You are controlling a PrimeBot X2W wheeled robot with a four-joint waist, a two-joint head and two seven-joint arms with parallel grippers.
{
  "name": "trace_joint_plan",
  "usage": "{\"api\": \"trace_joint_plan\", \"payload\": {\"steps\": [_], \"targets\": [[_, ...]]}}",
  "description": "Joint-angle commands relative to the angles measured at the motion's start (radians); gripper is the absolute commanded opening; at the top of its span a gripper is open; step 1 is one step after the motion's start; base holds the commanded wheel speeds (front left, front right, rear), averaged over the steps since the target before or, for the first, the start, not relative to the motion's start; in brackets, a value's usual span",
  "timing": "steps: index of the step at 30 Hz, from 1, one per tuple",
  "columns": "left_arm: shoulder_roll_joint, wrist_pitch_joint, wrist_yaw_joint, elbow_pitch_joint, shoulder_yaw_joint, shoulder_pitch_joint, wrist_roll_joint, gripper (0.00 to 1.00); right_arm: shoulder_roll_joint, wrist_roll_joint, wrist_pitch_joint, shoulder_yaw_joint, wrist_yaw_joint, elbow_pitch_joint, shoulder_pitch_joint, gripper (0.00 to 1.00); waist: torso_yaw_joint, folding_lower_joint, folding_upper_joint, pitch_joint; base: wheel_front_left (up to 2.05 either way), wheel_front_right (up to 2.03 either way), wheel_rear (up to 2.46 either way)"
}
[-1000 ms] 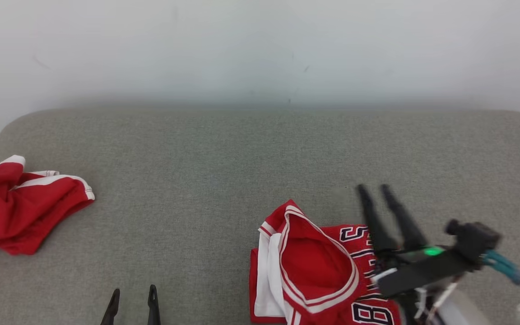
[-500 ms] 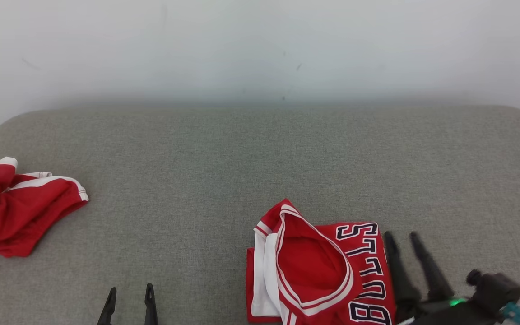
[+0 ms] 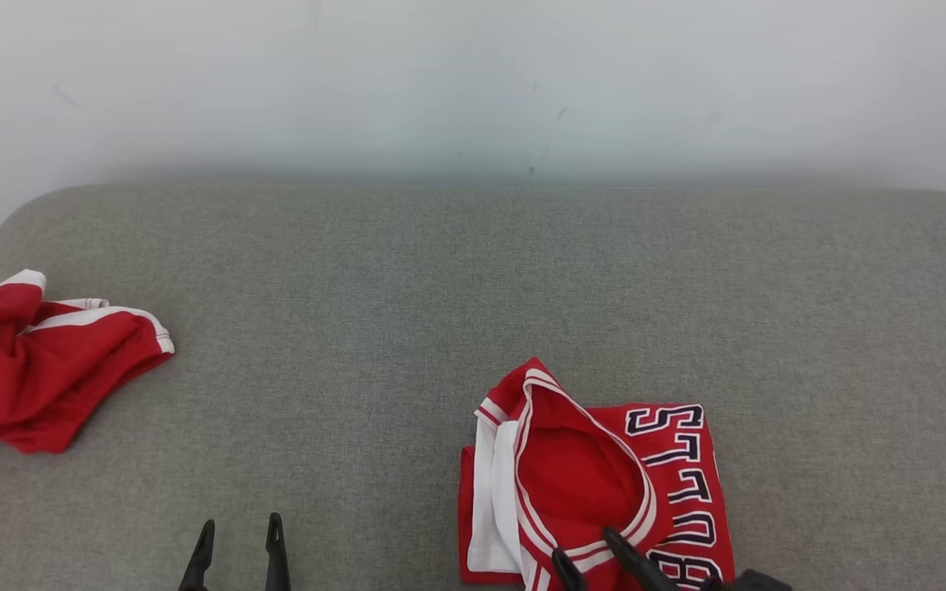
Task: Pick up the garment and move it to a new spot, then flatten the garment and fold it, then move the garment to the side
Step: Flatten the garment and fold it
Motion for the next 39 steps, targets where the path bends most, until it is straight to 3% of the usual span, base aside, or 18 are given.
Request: {"api": "trace_joint_plan", "payload": {"steps": [1, 5, 6, 7, 8, 14, 23, 28, 29, 30, 35, 39], "targets": [[0.002, -0.002, -0.001, 0.001, -0.001, -0.010, -0.001, 1.00, -0.007, -0.024, 0.003, 0.007, -0.002, 0.012, -0.016, 1.00, 0.003, 0.0001, 0.0000, -0.001, 0.00, 0.00, 0.00], [0.002, -0.002, -0.001, 0.003, 0.000, -0.009, -0.001, 1.00, -0.013, -0.094, -0.002, 0.043, -0.002, 0.071, -0.043, 1.00, 0.010, 0.0001, 0.0000, -0.002, 0.00, 0.00, 0.00], [0.002, -0.002, -0.003, 0.004, 0.000, -0.009, 0.000, 1.00, -0.005, -0.122, -0.009, 0.050, -0.002, 0.107, -0.059, 0.13, 0.014, 0.0001, 0.0000, -0.004, 0.00, 0.00, 0.00], [0.002, -0.002, -0.003, 0.004, 0.000, -0.009, 0.000, 1.00, -0.005, -0.122, -0.009, 0.050, -0.002, 0.107, -0.059, 0.13, 0.014, 0.0001, 0.0000, -0.004, 0.00, 0.00, 0.00], [0.002, -0.002, -0.004, 0.005, -0.002, -0.009, 0.001, 1.00, -0.003, -0.139, -0.010, 0.056, -0.002, 0.125, -0.067, 0.00, 0.018, 0.0001, 0.0000, -0.006, 0.00, 0.00, 0.00], [0.002, -0.002, -0.005, 0.008, 0.003, -0.003, 0.004, 1.00, 0.016, -0.197, -0.041, 0.088, -0.002, 0.182, -0.097, 0.00, 0.032, 0.0001, 0.0000, -0.013, 0.00, 0.00, 0.00], [0.002, -0.002, -0.006, 0.009, 0.003, 0.006, 0.000, 1.00, 0.011, -0.159, -0.084, 0.184, -0.002, 0.155, -0.133, 0.00, 0.042, 0.0001, 0.0000, -0.019, 0.00, 0.00, 0.00], [0.002, -0.002, -0.008, 0.012, -0.002, 0.006, -0.002, 1.00, 0.019, -0.146, -0.083, 0.245, -0.002, 0.208, -0.165, 0.00, 0.042, 0.0001, 0.0000, -0.020, 0.00, 0.00, 0.00], [0.002, -0.002, -0.008, 0.013, -0.003, 0.005, -0.002, 1.00, 0.019, -0.155, -0.085, 0.253, -0.002, 0.222, -0.178, 0.36, 0.043, 0.0001, 0.0000, -0.020, 0.00, 0.00, 0.00], [0.002, -0.002, -0.009, 0.014, -0.006, 0.004, -0.002, 1.00, 0.027, -0.152, -0.089, 0.256, -0.002, 0.232, -0.189, 1.00, 0.045, 0.0001, 0.0000, -0.021, 0.00, 0.00, 0.00], [0.002, -0.002, -0.003, 0.009, 0.000, 0.005, -0.002, 1.00, 0.037, -0.108, -0.107, 0.242, -0.002, 0.215, -0.194, 1.00, 0.045, 0.0001, 0.0000, -0.020, 0.00, 0.00, 0.00], [0.002, -0.002, 0.000, 0.002, 0.009, 0.013, -0.003, 1.00, 0.031, -0.096, -0.107, 0.112, -0.002, 0.111, -0.172, 1.00, 0.032, 0.0001, 0.0000, -0.018, 0.00, 0.00, 0.00]]}}
